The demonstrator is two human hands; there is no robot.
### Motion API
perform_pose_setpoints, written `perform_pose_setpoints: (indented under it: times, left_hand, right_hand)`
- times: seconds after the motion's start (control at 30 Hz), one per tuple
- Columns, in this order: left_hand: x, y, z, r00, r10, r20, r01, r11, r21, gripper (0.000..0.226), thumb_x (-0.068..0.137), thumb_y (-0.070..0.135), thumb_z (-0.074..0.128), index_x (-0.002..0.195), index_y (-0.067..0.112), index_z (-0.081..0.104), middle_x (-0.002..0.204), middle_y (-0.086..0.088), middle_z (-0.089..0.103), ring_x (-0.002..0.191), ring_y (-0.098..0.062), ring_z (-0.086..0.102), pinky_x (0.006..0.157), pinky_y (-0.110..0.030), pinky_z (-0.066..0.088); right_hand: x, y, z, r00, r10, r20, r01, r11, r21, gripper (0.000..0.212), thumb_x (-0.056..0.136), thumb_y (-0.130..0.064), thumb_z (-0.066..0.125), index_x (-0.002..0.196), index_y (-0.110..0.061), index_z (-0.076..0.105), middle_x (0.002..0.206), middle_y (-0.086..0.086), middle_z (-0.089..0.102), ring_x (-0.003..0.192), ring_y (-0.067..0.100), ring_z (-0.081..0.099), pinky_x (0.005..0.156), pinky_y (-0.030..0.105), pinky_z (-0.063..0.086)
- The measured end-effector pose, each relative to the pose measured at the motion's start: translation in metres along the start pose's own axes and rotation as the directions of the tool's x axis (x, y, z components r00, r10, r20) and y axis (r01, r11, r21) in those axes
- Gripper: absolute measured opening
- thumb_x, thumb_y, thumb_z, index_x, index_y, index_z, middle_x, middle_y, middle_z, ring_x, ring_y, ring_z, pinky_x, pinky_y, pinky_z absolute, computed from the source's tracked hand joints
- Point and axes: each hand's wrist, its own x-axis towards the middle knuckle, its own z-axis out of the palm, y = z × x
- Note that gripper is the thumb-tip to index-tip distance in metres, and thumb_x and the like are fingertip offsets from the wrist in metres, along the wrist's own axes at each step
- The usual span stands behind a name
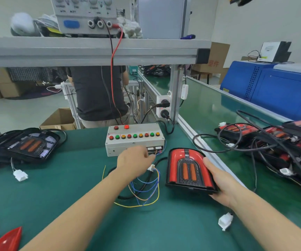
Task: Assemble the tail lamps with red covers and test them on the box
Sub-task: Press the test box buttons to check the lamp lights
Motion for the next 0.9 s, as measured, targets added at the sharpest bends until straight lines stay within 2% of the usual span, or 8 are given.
perform_pose_setpoints:
  times: [0.1,0.2,0.3,0.4,0.47,0.6,0.7,0.9]
  left_hand:
    - [-0.014,0.006,0.013,0.993,-0.092,0.068,0.089,0.995,0.052,0.045,0.075,0.062,0.054,0.090,0.021,0.056,0.094,0.000,0.065,0.094,-0.025,0.060,0.070,-0.029,0.039]
    - [-0.017,0.012,0.017,0.990,-0.116,0.085,0.106,0.987,0.118,0.042,0.072,0.051,0.060,0.092,0.017,0.044,0.099,-0.002,0.063,0.091,-0.026,0.059,0.066,-0.029,0.037]
    - [-0.017,0.008,0.005,0.990,-0.112,0.085,0.106,0.992,0.072,0.016,0.078,0.025,0.055,0.075,0.011,0.047,0.086,-0.011,0.063,0.079,-0.030,0.057,0.059,-0.027,0.037]
    - [-0.015,-0.010,-0.012,0.987,-0.122,0.100,0.146,0.946,-0.289,0.021,0.086,0.016,0.051,0.076,0.001,0.062,0.073,-0.015,0.066,0.068,-0.029,0.060,0.061,-0.029,0.046]
    - [-0.017,-0.022,-0.026,0.976,-0.134,0.172,0.211,0.778,-0.592,0.017,0.089,0.006,0.051,0.084,0.002,0.067,0.077,-0.013,0.071,0.056,-0.020,0.059,0.056,-0.027,0.046]
    - [-0.025,-0.039,-0.046,0.964,-0.018,0.265,0.231,0.548,-0.804,0.016,0.087,0.001,0.057,0.089,0.007,0.071,0.081,-0.012,0.074,0.049,-0.010,0.057,0.049,-0.018,0.042]
    - [-0.030,-0.046,-0.052,0.949,0.100,0.299,0.206,0.521,-0.828,0.022,0.088,0.002,0.055,0.088,0.011,0.075,0.088,-0.015,0.074,0.055,-0.013,0.058,0.058,-0.022,0.043]
    - [-0.036,-0.053,-0.051,0.939,0.202,0.277,0.143,0.504,-0.852,0.023,0.093,0.003,0.050,0.104,0.006,0.071,0.090,-0.011,0.072,0.059,-0.013,0.056,0.059,-0.018,0.044]
  right_hand:
    - [-0.002,-0.004,0.001,0.997,-0.045,-0.055,0.035,0.987,-0.158,0.037,0.096,-0.041,0.053,0.101,-0.009,0.070,0.088,0.012,0.076,0.085,0.029,0.071,0.082,0.040,0.055]
    - [-0.005,-0.009,0.002,0.990,-0.114,-0.087,0.076,0.932,-0.356,0.034,0.096,-0.039,0.054,0.105,-0.009,0.068,0.096,0.013,0.075,0.094,0.029,0.069,0.096,0.042,0.050]
    - [-0.007,-0.013,0.003,0.967,-0.243,-0.076,0.151,0.788,-0.597,0.031,0.096,-0.037,0.053,0.100,-0.010,0.068,0.094,0.008,0.073,0.089,0.024,0.067,0.078,0.030,0.050]
    - [-0.009,-0.017,0.005,0.917,-0.393,-0.064,0.152,0.494,-0.856,0.041,0.096,-0.045,0.046,0.092,-0.009,0.064,0.097,0.011,0.066,0.088,0.026,0.061,0.072,0.031,0.044]
    - [-0.010,-0.019,0.012,0.848,-0.529,-0.038,0.143,0.296,-0.944,0.039,0.094,-0.047,0.047,0.104,-0.013,0.063,0.112,0.011,0.061,0.103,0.029,0.057,0.084,0.035,0.045]
    - [-0.020,-0.018,0.048,0.613,-0.738,0.281,0.456,0.040,-0.889,0.039,0.091,-0.042,0.057,0.127,-0.025,0.059,0.133,-0.003,0.055,0.124,0.020,0.046,0.102,0.036,0.028]
    - [-0.025,-0.009,0.083,0.580,-0.642,0.501,0.595,-0.086,-0.799,0.044,0.091,-0.046,0.056,0.133,-0.032,0.054,0.136,-0.011,0.054,0.129,0.012,0.041,0.111,0.037,0.014]
    - [-0.026,0.002,0.116,0.499,-0.593,0.632,0.664,-0.206,-0.718,0.030,0.093,-0.046,0.052,0.121,-0.034,0.057,0.116,-0.013,0.065,0.116,0.009,0.050,0.107,0.030,0.004]
